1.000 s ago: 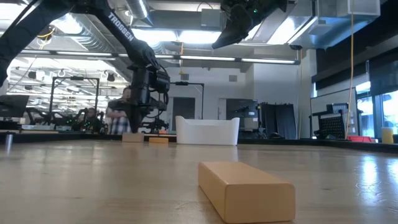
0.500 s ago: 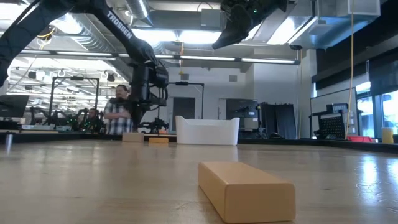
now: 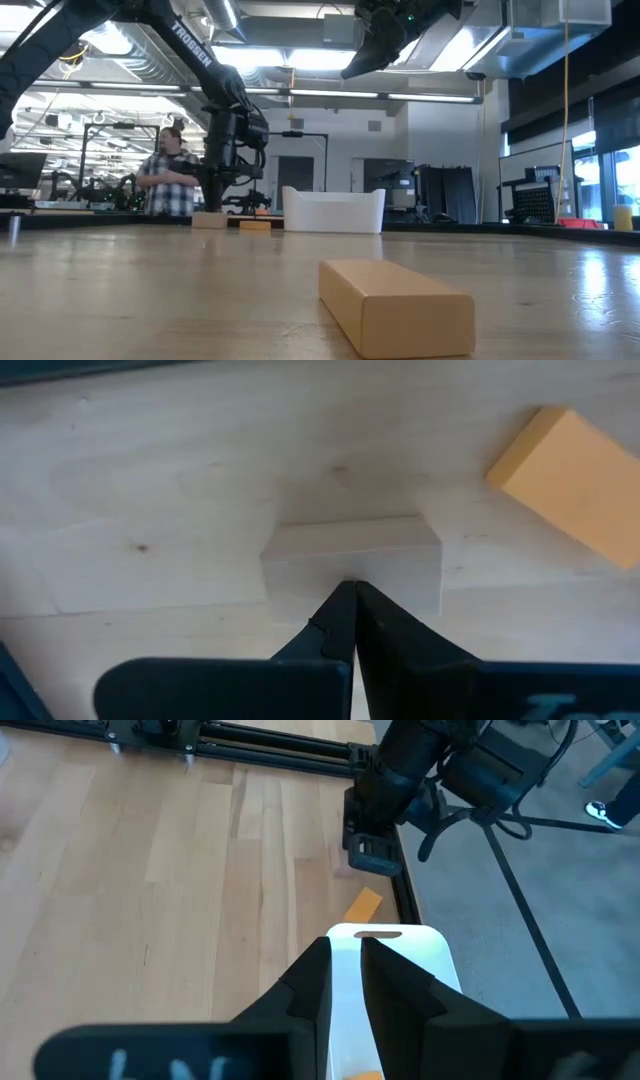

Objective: Sort & place blocks by color
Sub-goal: Put the white block into the transparent bin

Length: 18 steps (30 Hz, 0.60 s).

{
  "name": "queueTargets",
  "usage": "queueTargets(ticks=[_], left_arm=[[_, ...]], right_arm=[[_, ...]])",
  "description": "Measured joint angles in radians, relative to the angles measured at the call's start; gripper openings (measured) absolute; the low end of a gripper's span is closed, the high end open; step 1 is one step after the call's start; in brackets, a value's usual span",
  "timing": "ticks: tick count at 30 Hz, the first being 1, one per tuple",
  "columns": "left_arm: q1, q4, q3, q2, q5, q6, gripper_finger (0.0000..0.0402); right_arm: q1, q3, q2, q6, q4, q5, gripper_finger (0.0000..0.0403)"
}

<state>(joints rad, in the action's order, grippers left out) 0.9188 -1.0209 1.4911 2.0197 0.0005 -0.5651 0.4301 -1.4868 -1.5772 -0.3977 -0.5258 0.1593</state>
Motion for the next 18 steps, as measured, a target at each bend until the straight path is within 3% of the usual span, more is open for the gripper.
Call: queueTargets(ticks=[8,18], left_arm=[[-0.017,-0.043,-0.001,0.001,0.033,-0.001,0.0],[-0.129,-0.075,-0.002,0.002,0.077,0.017,0.0]], right_arm=[[0.0,0.0,0.0,0.0,0.0,0.0,0.006],[0.0,0.0,0.0,0.0,0.001,0.0,0.006]])
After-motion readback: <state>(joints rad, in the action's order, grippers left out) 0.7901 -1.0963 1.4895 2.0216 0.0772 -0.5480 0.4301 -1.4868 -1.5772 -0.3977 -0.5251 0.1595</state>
